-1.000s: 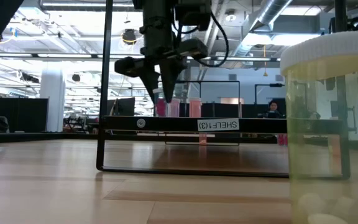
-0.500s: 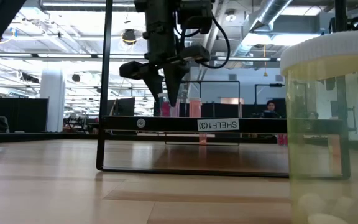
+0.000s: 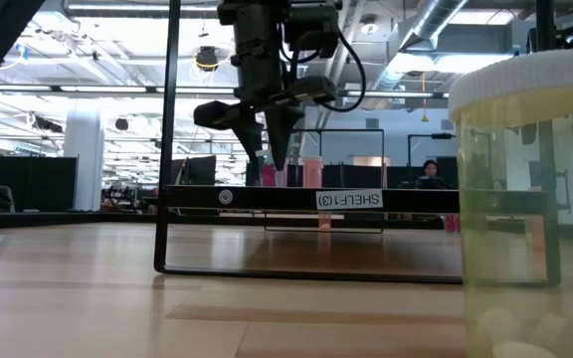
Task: Pick and place medicine bottles onto shelf by color
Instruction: Put the blue pill bottle on the shelf, then put the orange pill bottle on the shelf
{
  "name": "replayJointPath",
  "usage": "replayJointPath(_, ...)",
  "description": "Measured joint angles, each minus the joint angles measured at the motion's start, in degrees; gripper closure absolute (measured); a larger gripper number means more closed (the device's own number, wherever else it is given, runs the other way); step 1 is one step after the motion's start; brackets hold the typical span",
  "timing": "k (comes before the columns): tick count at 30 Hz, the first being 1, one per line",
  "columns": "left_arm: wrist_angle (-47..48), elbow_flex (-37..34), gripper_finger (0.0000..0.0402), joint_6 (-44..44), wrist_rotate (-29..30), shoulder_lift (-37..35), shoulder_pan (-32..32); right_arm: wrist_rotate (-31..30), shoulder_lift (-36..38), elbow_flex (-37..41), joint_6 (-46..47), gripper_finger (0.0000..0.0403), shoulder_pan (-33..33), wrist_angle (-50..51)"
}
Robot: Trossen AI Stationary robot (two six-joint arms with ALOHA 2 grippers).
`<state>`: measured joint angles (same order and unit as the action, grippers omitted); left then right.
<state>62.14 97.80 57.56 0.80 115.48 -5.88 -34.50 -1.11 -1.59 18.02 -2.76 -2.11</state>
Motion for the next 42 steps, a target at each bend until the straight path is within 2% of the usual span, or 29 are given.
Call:
replayJointPath(8,-1.1,0.0,0.0289,0.0,-0.1,0.0,0.0,0.0,0.0,0.0,0.0,0.0152,0.0,0.0)
replayJointPath(18,-1.4,0.1,0.0192,0.1,-1.6,0.0,-0.7,0.0,0.0,0.0,0.0,0.0152,0.0,0.0)
replayJointPath(21,0.7,2.6,0.0168,-0.2,-1.6,-0.1,-0.9,0.0,0.0,0.0,0.0,0.0152,0.0,0.0)
replayJointPath(26,10.1,10.4,0.0147,-2.1,1.2,-0.1,-0.9,0.0,0.0,0.0,0.0,0.0152,0.0,0.0)
replayJointPath(31,24.6,19.7,0.0149,-3.0,3.6,-0.1,-0.9,0.0,0.0,0.0,0.0,0.0152,0.0,0.0)
replayJointPath(33,28.4,21.1,0.0154,-2.5,3.3,-1.1,-0.9,0.0,0.0,0.0,0.0,0.0152,0.0,0.0)
replayJointPath(38,28.1,13.5,0.0180,4.3,4.5,-9.4,1.4,0.0,0.0,0.0,0.0,0.0152,0.0,0.0)
replayJointPath(42,27.9,1.1,0.0203,16.9,5.5,-18.5,4.7,0.0,0.0,0.0,0.0,0.0152,0.0,0.1)
